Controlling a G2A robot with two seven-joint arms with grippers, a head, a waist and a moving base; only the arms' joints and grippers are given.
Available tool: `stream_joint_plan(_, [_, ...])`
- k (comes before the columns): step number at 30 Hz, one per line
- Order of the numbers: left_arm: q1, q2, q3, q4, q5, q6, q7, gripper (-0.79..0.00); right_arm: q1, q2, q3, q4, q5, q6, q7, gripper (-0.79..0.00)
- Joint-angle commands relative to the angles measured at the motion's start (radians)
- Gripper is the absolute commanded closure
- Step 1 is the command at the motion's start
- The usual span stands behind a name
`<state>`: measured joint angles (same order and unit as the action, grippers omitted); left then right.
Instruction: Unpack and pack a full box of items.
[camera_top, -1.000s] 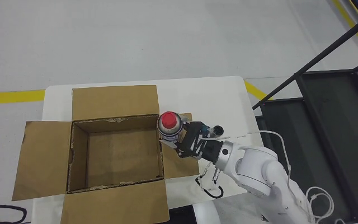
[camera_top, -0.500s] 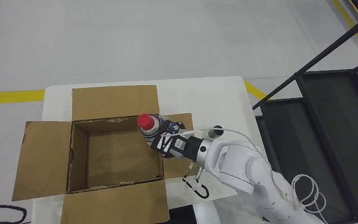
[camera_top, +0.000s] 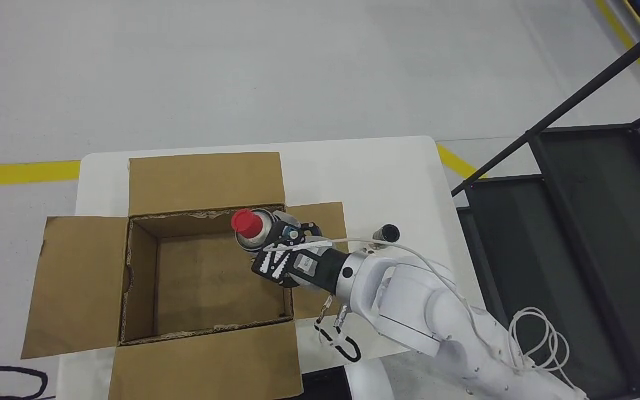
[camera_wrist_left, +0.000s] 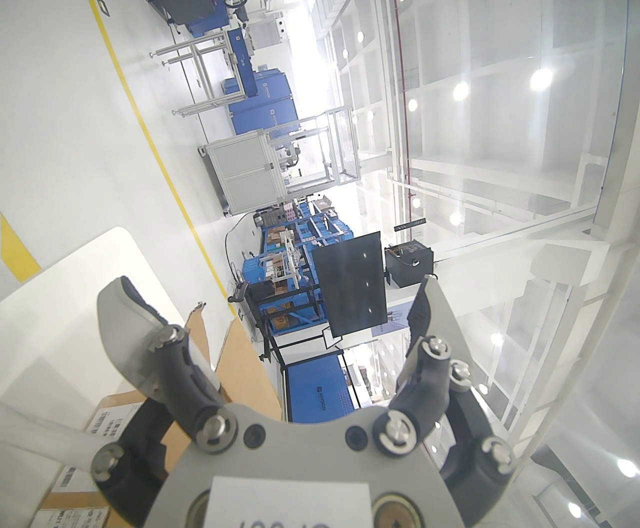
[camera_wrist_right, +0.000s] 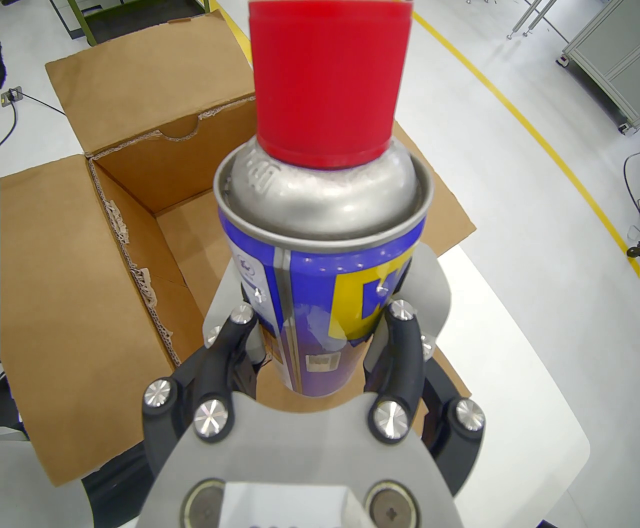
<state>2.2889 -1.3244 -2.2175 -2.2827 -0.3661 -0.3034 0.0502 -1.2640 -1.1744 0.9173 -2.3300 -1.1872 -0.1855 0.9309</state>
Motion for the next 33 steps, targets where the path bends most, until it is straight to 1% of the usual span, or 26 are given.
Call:
stream_joint_plan(1, [0.000, 0.000, 0.000, 0.000, 0.000, 0.000, 0.000, -0.785, 0.000, 0.000, 0.000, 0.000, 0.000, 0.000, 0.000, 0.000])
stream_joint_plan(18, [0.000, 0.000, 0.000, 0.000, 0.000, 0.000, 0.000, -0.785, 0.000, 0.000, 0.000, 0.000, 0.000, 0.000, 0.000, 0.000])
stream_joint_plan(20, [0.000, 0.000, 0.000, 0.000, 0.000, 0.000, 0.000, -0.785, 0.000, 0.001, -0.008, 0.011, -0.004, -0.023, 0.005, 0.000])
stream_joint_plan(23, [0.000, 0.000, 0.000, 0.000, 0.000, 0.000, 0.000, -0.785, 0.040, -0.004, -0.027, 0.017, 0.002, -0.059, 0.050, 0.000])
stream_joint_plan(26, [0.000, 0.000, 0.000, 0.000, 0.000, 0.000, 0.000, -0.785, 0.107, -0.014, -0.058, 0.029, 0.023, -0.079, 0.103, 0.000])
stream_joint_plan(33, [0.000, 0.000, 0.000, 0.000, 0.000, 0.000, 0.000, -0.785, 0.277, -0.053, -0.140, 0.087, 0.105, -0.057, 0.152, 0.000])
